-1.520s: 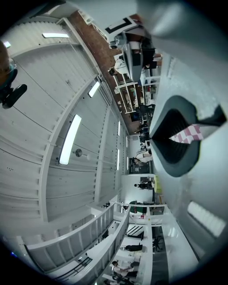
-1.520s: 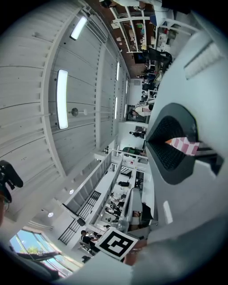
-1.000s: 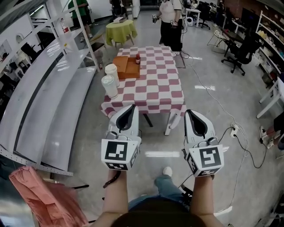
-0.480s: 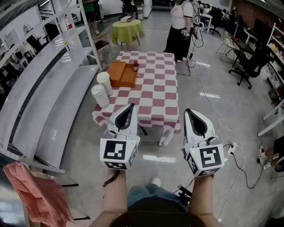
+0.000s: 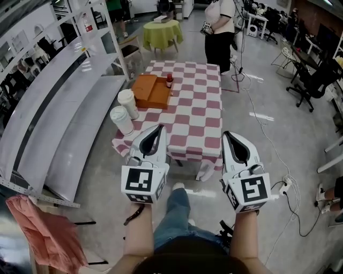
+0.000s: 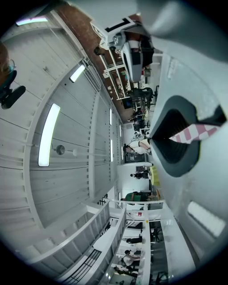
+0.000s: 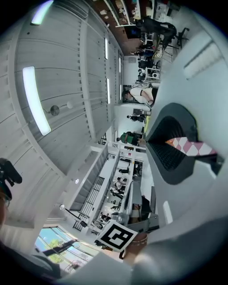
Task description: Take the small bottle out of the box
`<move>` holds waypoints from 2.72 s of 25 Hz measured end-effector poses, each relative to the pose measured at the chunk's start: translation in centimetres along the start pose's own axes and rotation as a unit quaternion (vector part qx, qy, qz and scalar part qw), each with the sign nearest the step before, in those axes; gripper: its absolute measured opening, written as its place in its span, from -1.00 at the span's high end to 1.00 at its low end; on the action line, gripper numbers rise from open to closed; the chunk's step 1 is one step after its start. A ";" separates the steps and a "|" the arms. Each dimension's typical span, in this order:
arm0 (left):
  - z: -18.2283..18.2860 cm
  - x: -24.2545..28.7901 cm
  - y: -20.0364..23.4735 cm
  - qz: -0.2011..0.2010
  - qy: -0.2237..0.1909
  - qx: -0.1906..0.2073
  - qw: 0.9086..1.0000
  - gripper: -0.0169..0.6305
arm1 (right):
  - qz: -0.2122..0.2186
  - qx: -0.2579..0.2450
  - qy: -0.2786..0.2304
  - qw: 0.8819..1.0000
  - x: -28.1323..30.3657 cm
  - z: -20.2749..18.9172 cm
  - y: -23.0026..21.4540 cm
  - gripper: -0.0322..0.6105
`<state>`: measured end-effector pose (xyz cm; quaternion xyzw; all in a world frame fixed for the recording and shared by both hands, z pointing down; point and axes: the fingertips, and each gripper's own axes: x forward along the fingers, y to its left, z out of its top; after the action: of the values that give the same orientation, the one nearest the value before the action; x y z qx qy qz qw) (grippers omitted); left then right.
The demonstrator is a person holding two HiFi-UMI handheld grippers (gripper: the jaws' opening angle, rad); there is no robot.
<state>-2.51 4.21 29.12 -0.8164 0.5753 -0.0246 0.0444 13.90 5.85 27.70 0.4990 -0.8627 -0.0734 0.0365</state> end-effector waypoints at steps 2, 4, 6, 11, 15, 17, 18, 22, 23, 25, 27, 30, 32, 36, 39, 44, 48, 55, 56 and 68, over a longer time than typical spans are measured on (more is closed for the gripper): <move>-0.1 1.7 0.6 0.000 -0.006 -0.002 1.000 0.95 | -0.002 -0.009 -0.002 1.000 1.2 -0.2 -0.9 0.90; -0.2 3.8 1.2 -0.002 -0.011 -0.004 1.000 0.95 | -0.009 -0.009 -0.003 1.000 2.6 -0.4 -2.2 0.90; -0.5 5.9 2.0 -0.005 -0.011 -0.005 1.000 0.95 | -0.018 -0.002 -0.001 1.000 4.3 -0.8 -3.5 0.90; -1.3 11.6 5.4 -0.009 -0.011 -0.022 1.000 0.95 | -0.030 0.004 0.006 1.000 10.2 -1.4 -5.9 0.90; -2.6 16.4 8.7 -0.009 -0.004 -0.031 0.999 0.95 | -0.032 -0.005 0.017 0.999 15.4 -2.3 -7.3 0.90; -3.2 18.9 10.5 -0.009 0.001 -0.038 0.999 0.95 | -0.035 -0.005 0.022 0.999 18.1 -2.7 -8.2 0.90; -3.4 20.1 11.3 -0.010 0.002 -0.042 0.999 0.95 | -0.037 -0.003 0.025 0.999 19.4 -2.9 -8.7 0.90; -4.2 24.8 13.9 -0.023 0.008 -0.048 0.999 0.95 | -0.042 0.002 0.044 0.998 24.2 -4.2 -10.5 0.90; -4.5 26.0 14.4 -0.024 0.011 -0.048 0.999 0.95 | -0.042 0.003 0.047 0.998 25.3 -4.6 -11.0 0.90; -5.5 28.2 15.4 -0.027 0.018 -0.050 0.998 0.95 | -0.046 0.008 0.052 0.998 27.3 -5.5 -11.9 0.90; -6.5 30.3 16.4 -0.032 0.025 -0.055 0.998 0.95 | -0.050 0.011 0.059 0.997 29.4 -6.3 -12.6 0.90; -7.7 33.3 18.0 -0.036 0.033 -0.059 0.997 0.95 | -0.056 0.014 0.069 0.996 32.4 -7.4 -13.7 0.90; -8.5 35.1 18.8 -0.033 0.041 -0.058 0.997 0.95 | -0.058 0.015 0.075 0.995 34.0 -8.1 -14.4 0.90; -10.3 37.8 19.9 -0.027 0.059 -0.056 0.996 0.95 | -0.061 0.022 0.090 0.994 36.2 -9.9 -15.7 0.90; -11.5 39.1 20.2 -0.024 0.075 -0.054 0.995 0.71 | -0.058 0.030 0.098 0.993 37.4 -11.0 -16.5 0.90; -14.2 40.2 20.3 -0.013 0.108 -0.043 0.993 0.58 | -0.042 0.052 0.100 0.993 38.7 -12.5 -16.9 0.90; -17.2 41.4 20.3 -0.023 0.136 -0.038 0.990 0.58 | -0.033 0.060 0.107 0.992 40.6 -14.3 -17.5 0.90; -22.3 43.3 21.4 -0.015 0.183 -0.045 0.982 0.58 | -0.015 0.068 0.147 0.987 42.1 -18.8 -17.5 0.90; -22.9 43.6 21.6 -0.014 0.188 -0.048 0.981 0.58 | -0.013 0.069 0.152 0.986 42.3 -19.5 -17.3 0.90; -29.1 47.3 21.2 -0.038 0.252 -0.033 0.966 0.42 | -0.009 0.077 0.182 0.980 44.9 -24.4 -17.9 0.90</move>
<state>-9.13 -48.67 55.39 -0.8062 0.5366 -0.2124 -0.1304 10.12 -44.08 48.37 0.5128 -0.8403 0.0845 0.1539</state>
